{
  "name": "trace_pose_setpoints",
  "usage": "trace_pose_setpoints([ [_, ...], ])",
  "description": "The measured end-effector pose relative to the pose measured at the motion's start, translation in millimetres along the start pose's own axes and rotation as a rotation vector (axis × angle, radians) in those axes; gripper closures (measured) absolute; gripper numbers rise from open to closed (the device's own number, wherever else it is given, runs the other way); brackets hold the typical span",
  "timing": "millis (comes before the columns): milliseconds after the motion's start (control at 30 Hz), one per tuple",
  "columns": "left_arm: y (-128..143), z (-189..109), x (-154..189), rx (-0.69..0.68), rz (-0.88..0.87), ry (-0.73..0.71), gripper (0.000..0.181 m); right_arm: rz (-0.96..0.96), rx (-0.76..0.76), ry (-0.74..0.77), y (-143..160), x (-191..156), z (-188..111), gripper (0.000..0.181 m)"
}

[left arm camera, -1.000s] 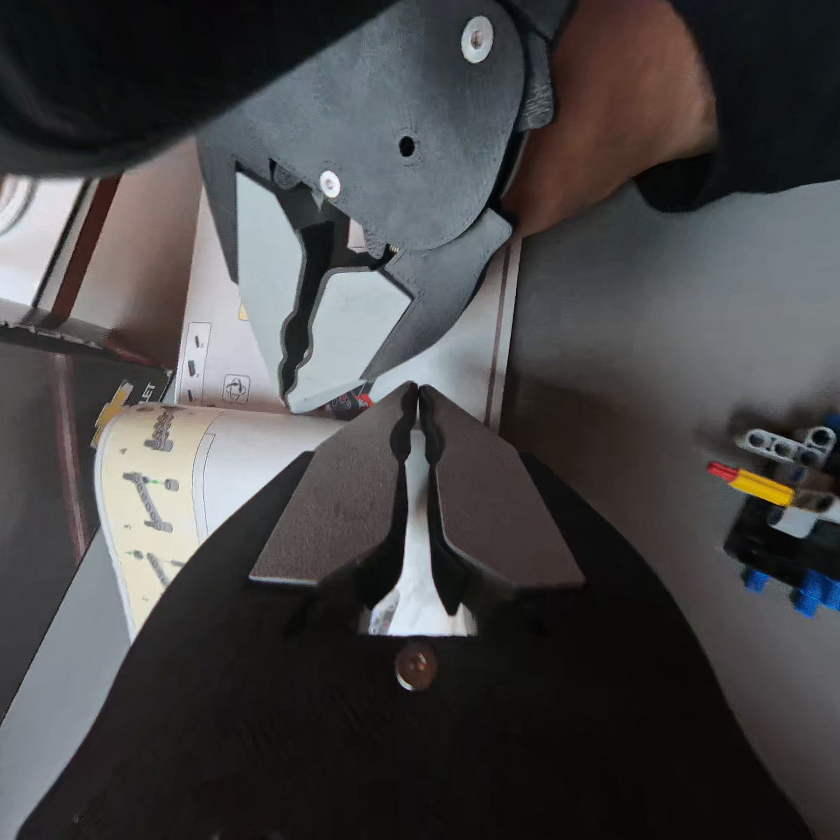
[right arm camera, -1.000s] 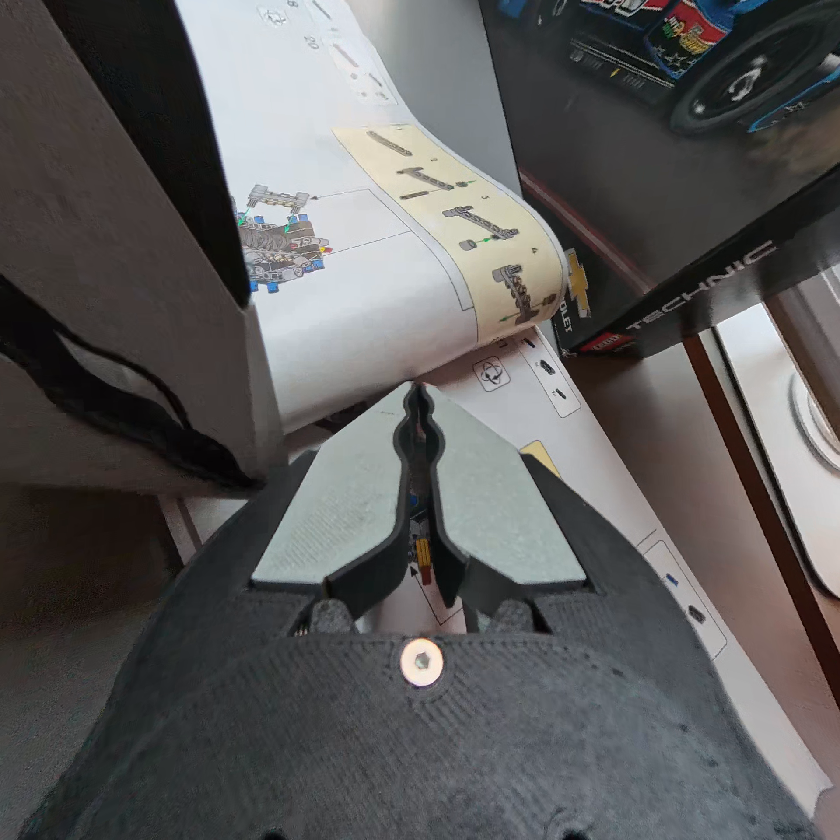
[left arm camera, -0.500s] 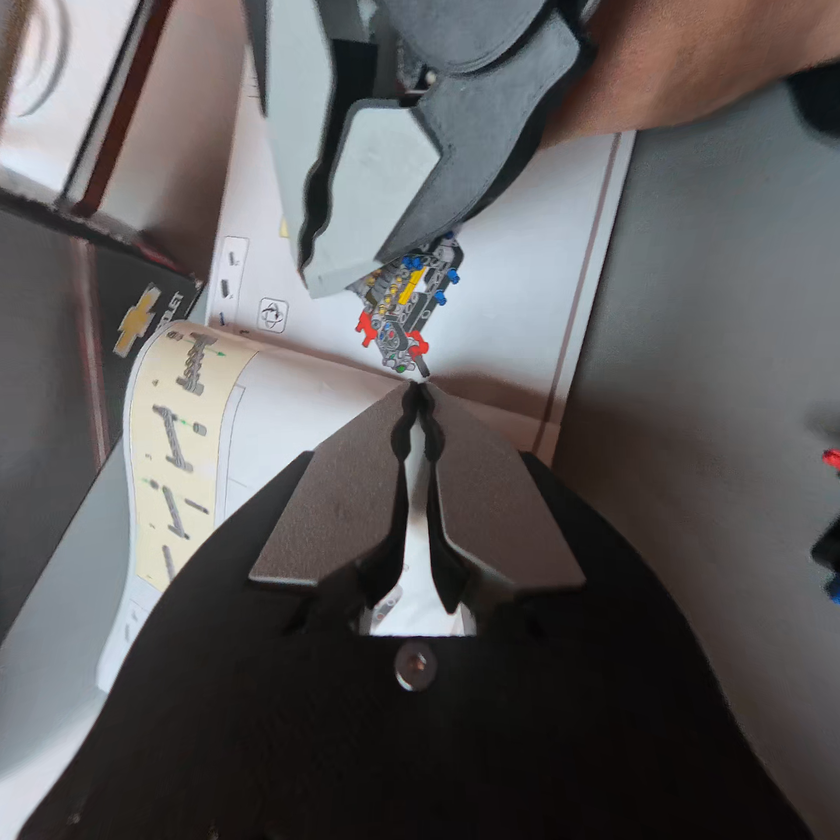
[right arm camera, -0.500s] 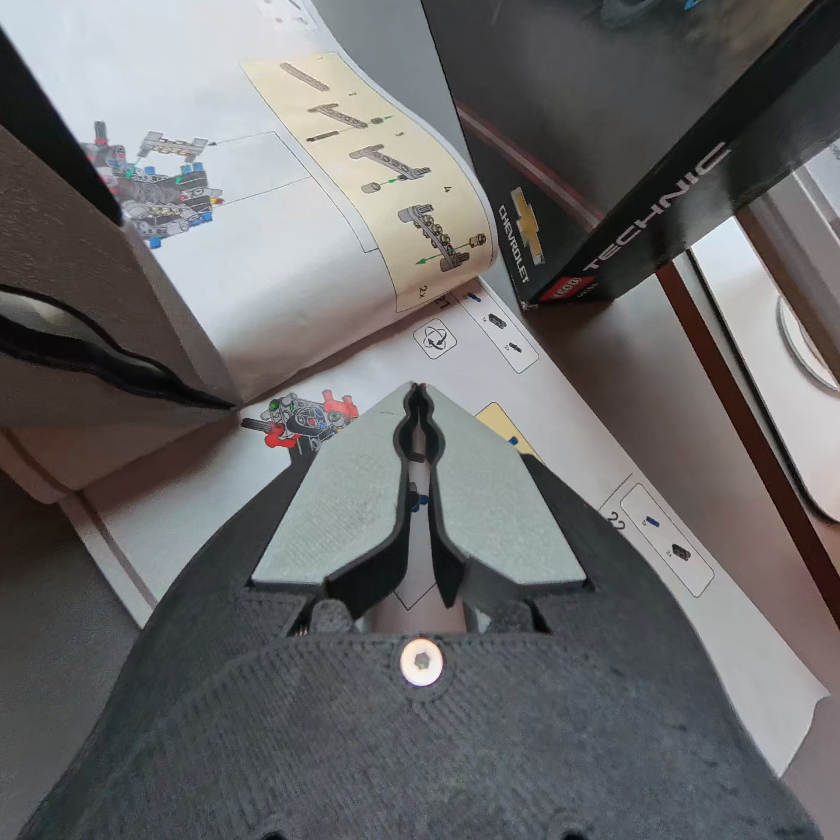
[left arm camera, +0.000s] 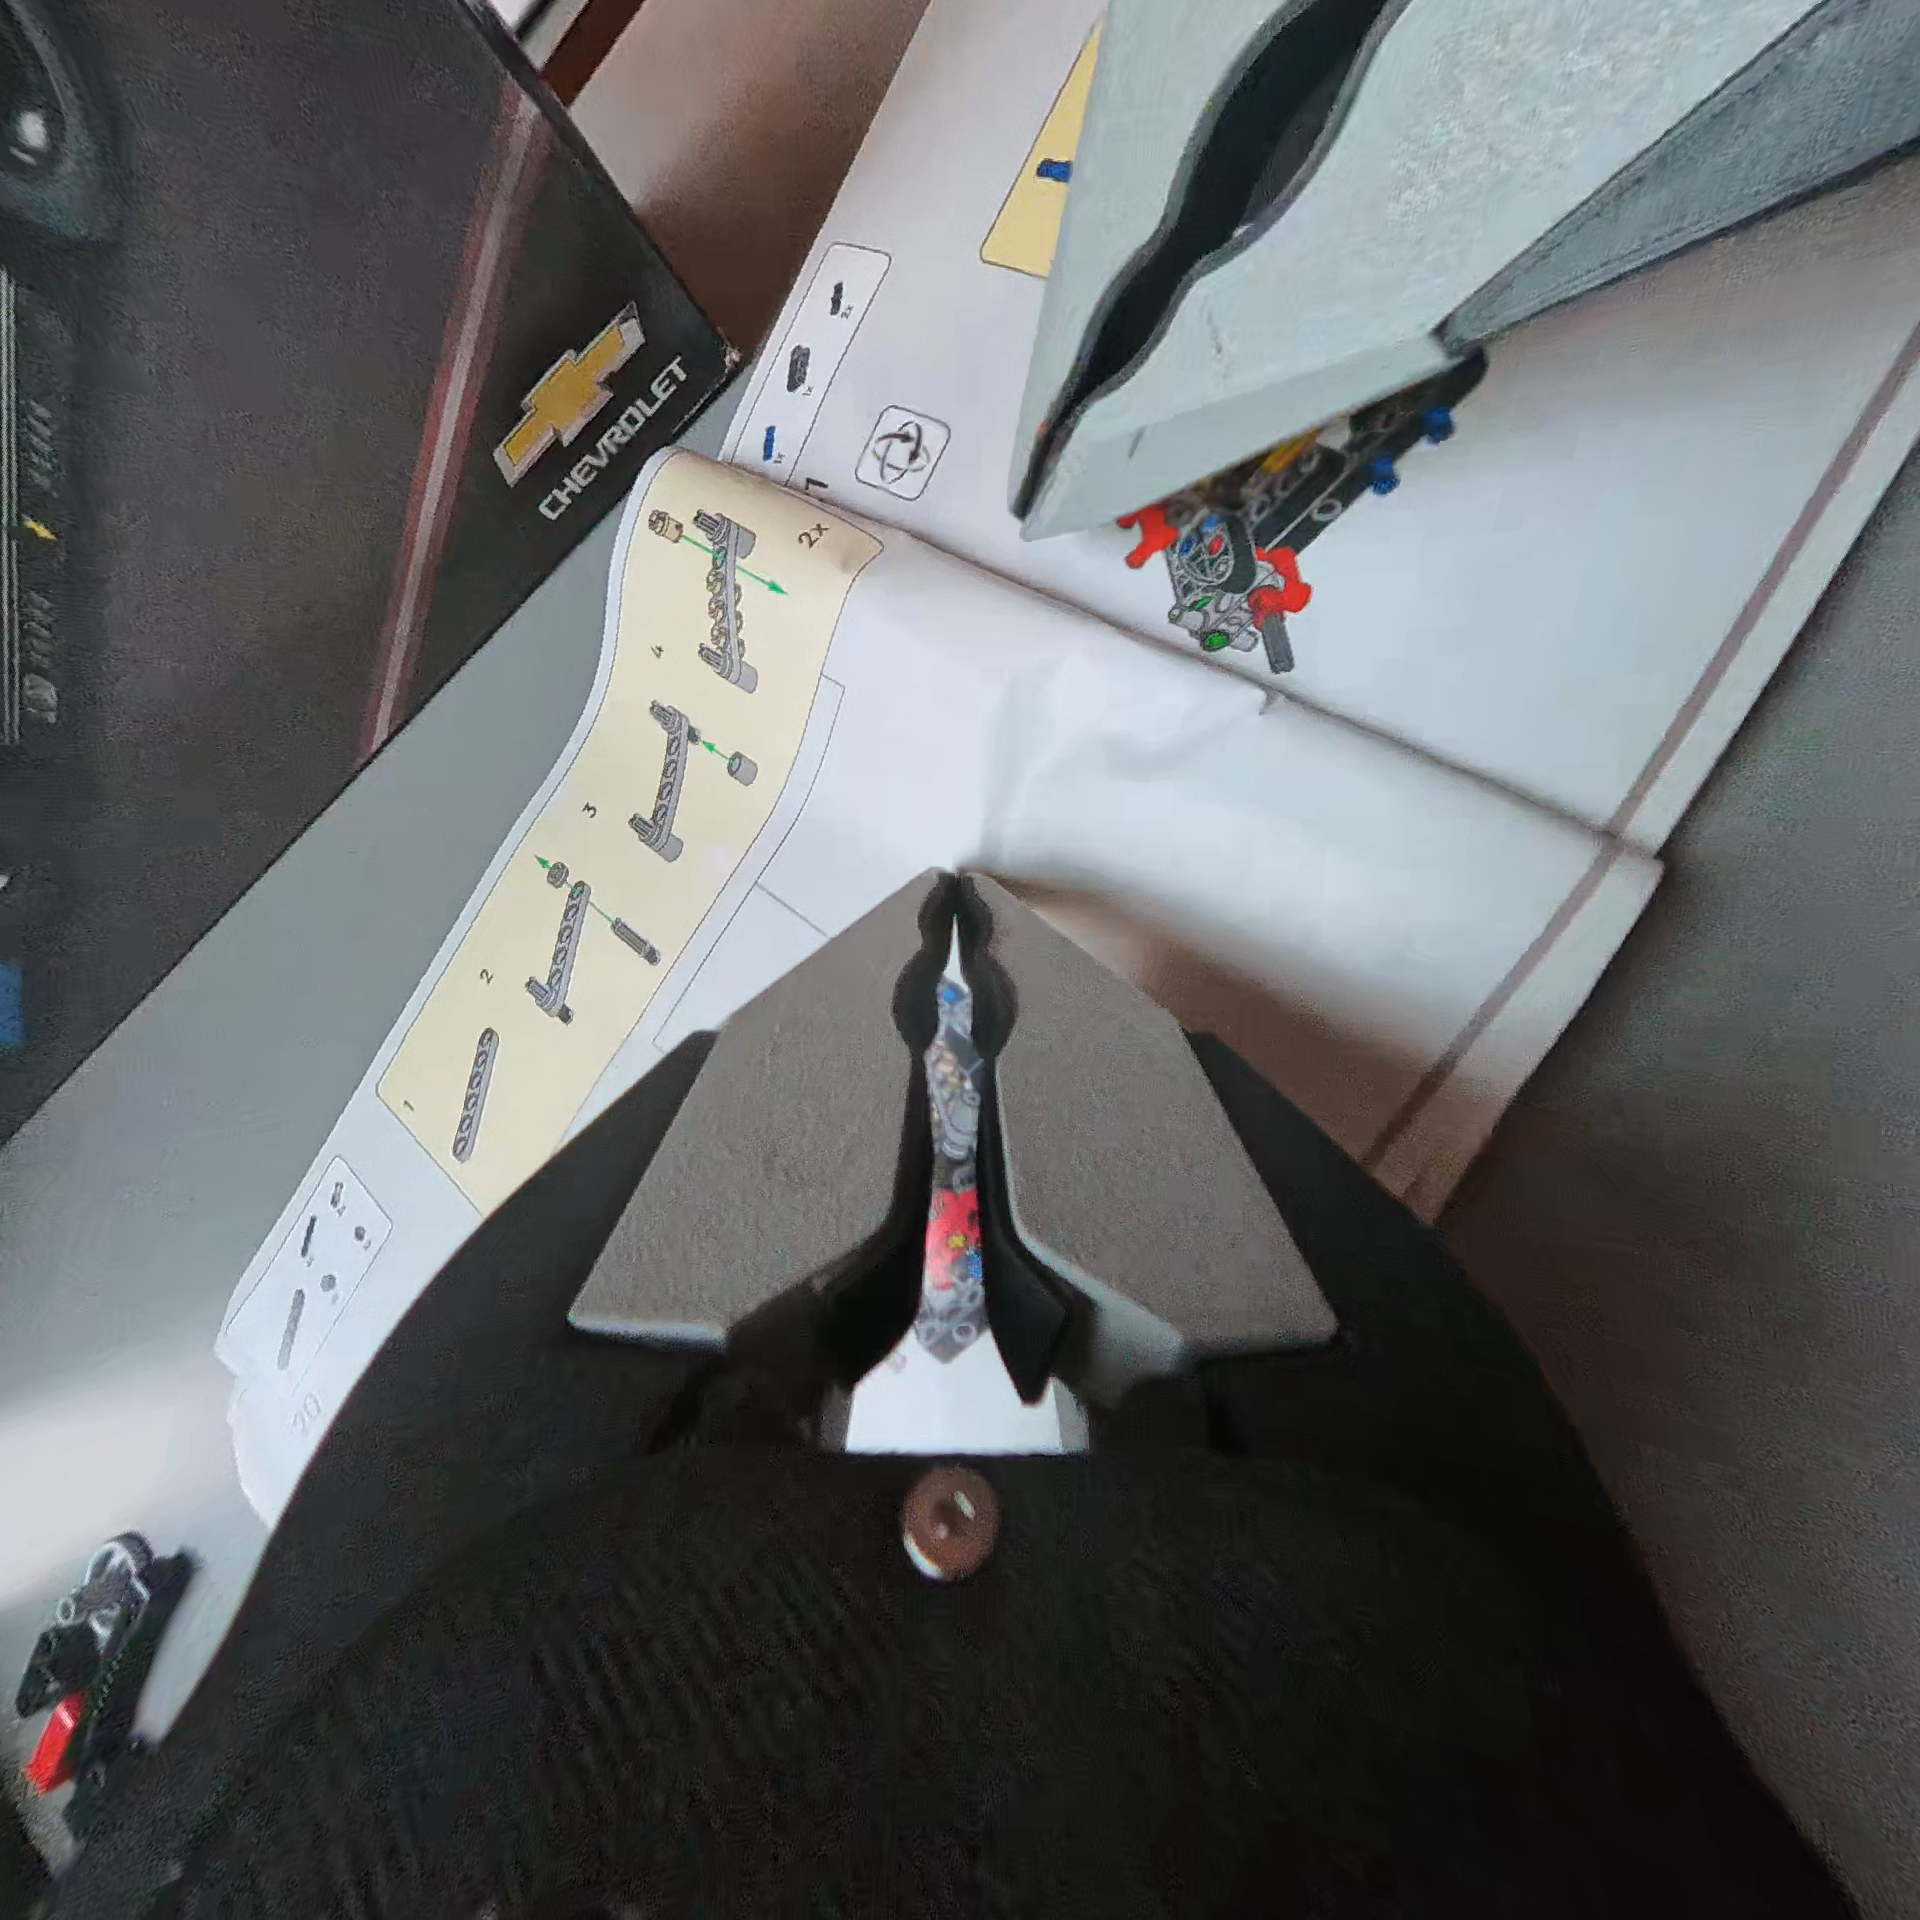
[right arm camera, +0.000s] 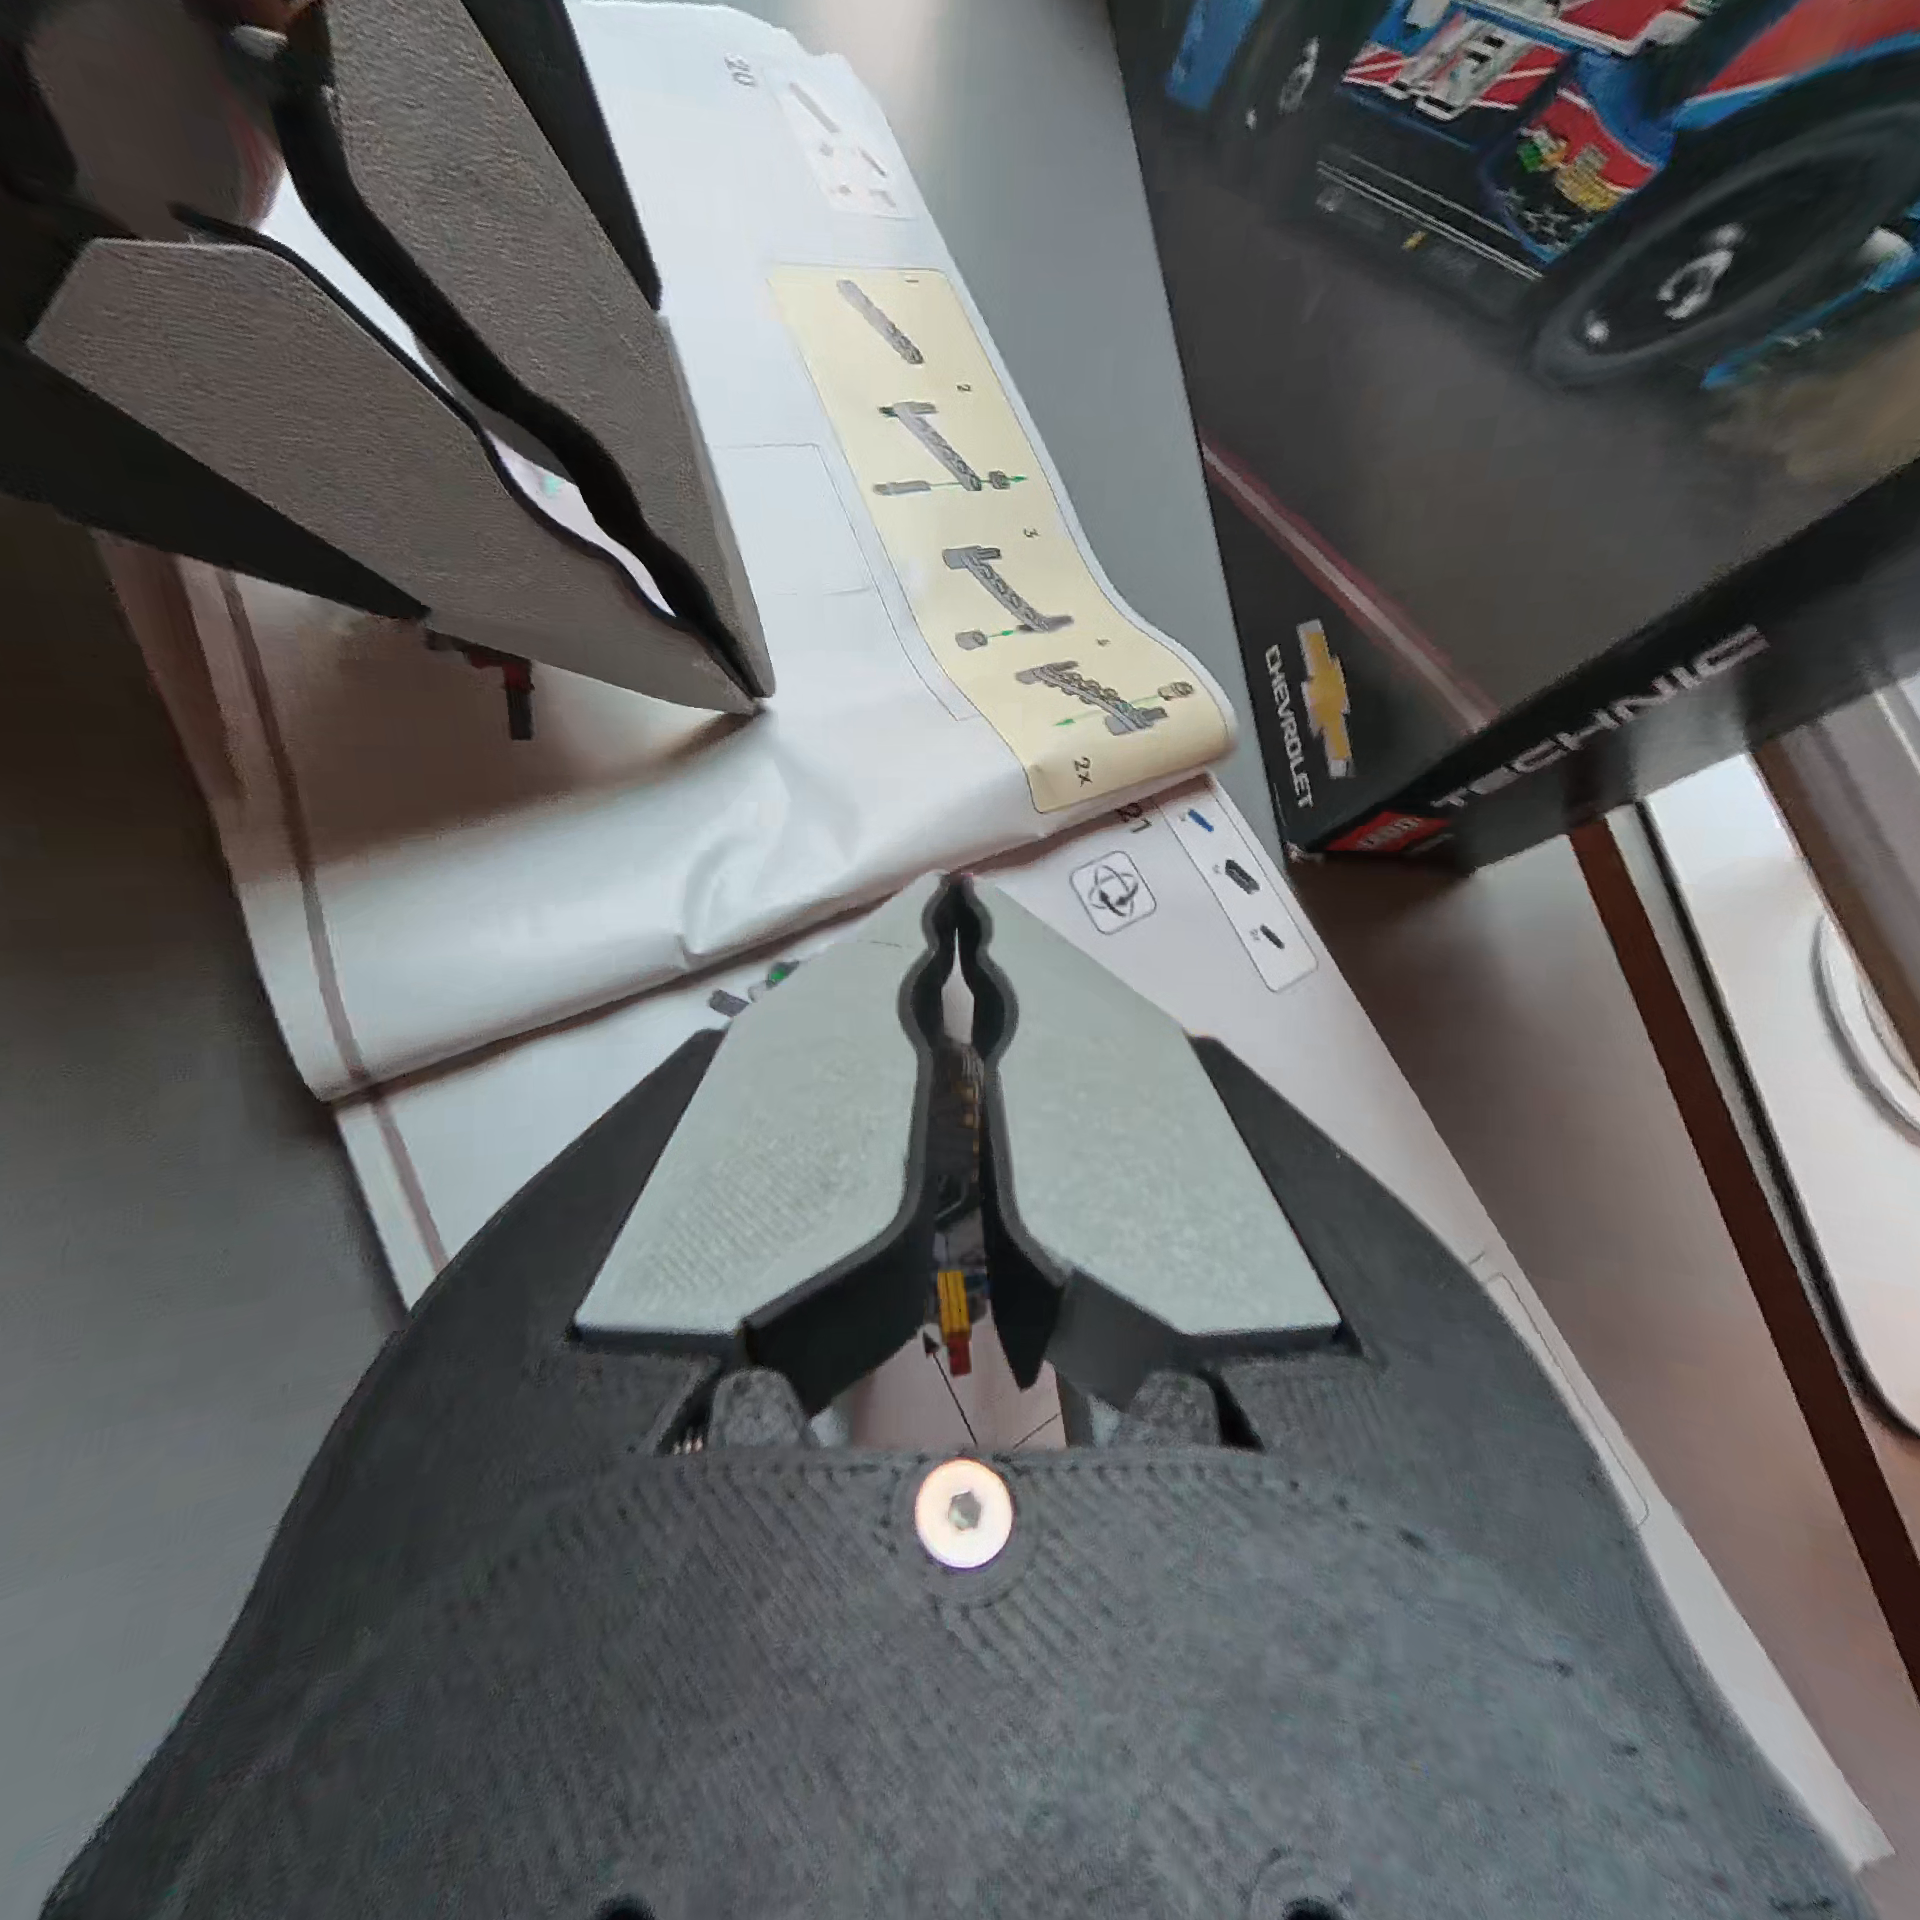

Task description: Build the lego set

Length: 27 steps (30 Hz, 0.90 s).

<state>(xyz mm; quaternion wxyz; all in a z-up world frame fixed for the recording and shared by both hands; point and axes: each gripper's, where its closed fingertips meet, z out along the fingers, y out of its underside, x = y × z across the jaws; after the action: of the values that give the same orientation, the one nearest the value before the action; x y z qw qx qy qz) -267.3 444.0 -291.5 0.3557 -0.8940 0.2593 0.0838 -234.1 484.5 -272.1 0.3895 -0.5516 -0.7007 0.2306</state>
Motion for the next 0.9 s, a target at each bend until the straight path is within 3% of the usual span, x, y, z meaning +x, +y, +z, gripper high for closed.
trace_pose_setpoints([
  [67,1.9,-1.3,-0.9,0.020,-0.022,-0.008,0.181,-0.010,0.000,-0.017,-7.8,2.4,-0.1,0.181],
  [167,5.8,-3.7,-4.4,0.032,-0.062,-0.044,0.181,0.085,-0.087,-0.230,1.5,-17.4,11.8,0.181],
  [200,8.6,-5.3,-6.5,0.030,-0.061,-0.072,0.181,0.091,-0.048,-0.234,-4.1,-15.4,12.3,0.181],
  [267,14.4,-9.7,-7.3,0.024,-0.041,-0.102,0.181,0.040,-0.018,-0.103,-9.8,6.9,10.0,0.181],
  [300,16.7,-11.6,-7.2,0.017,-0.039,-0.104,0.181,0.047,0.013,-0.096,-15.0,11.5,10.5,0.181],
  [367,16.0,-12.3,-4.5,0.035,-0.072,-0.080,0.181,0.067,-0.113,-0.105,1.1,17.3,27.1,0.181],
  [433,16.1,-12.4,-4.5,0.059,-0.081,-0.072,0.181,0.027,-0.061,-0.040,-10.2,27.8,35.8,0.181],
  [500,17.4,-13.1,-5.6,0.062,-0.097,-0.066,0.181,0.058,-0.085,-0.104,-8.8,23.8,46.3,0.181],
  [600,19.9,-14.9,-6.2,0.052,-0.082,-0.078,0.181,0.082,-0.018,0.030,-20.6,53.2,42.2,0.181],
  [667,22.7,-17.1,-6.5,0.024,-0.069,-0.094,0.181,0.095,-0.077,-0.037,-10.5,43.2,52.8,0.181],
  [767,25.7,-19.3,-10.5,-0.014,-0.066,-0.107,0.181,0.035,-0.037,0.022,-17.2,46.3,51.2,0.181],
  [833,12.0,-25.1,-17.5,0.036,-0.066,-0.113,0.181,0.045,-0.051,-0.030,-13.2,37.9,56.6,0.181],
  [900,-37.3,-42.4,-5.5,0.256,0.004,-0.045,0.181,0.030,-0.052,0.003,-12.9,40.3,55.3,0.181],
])
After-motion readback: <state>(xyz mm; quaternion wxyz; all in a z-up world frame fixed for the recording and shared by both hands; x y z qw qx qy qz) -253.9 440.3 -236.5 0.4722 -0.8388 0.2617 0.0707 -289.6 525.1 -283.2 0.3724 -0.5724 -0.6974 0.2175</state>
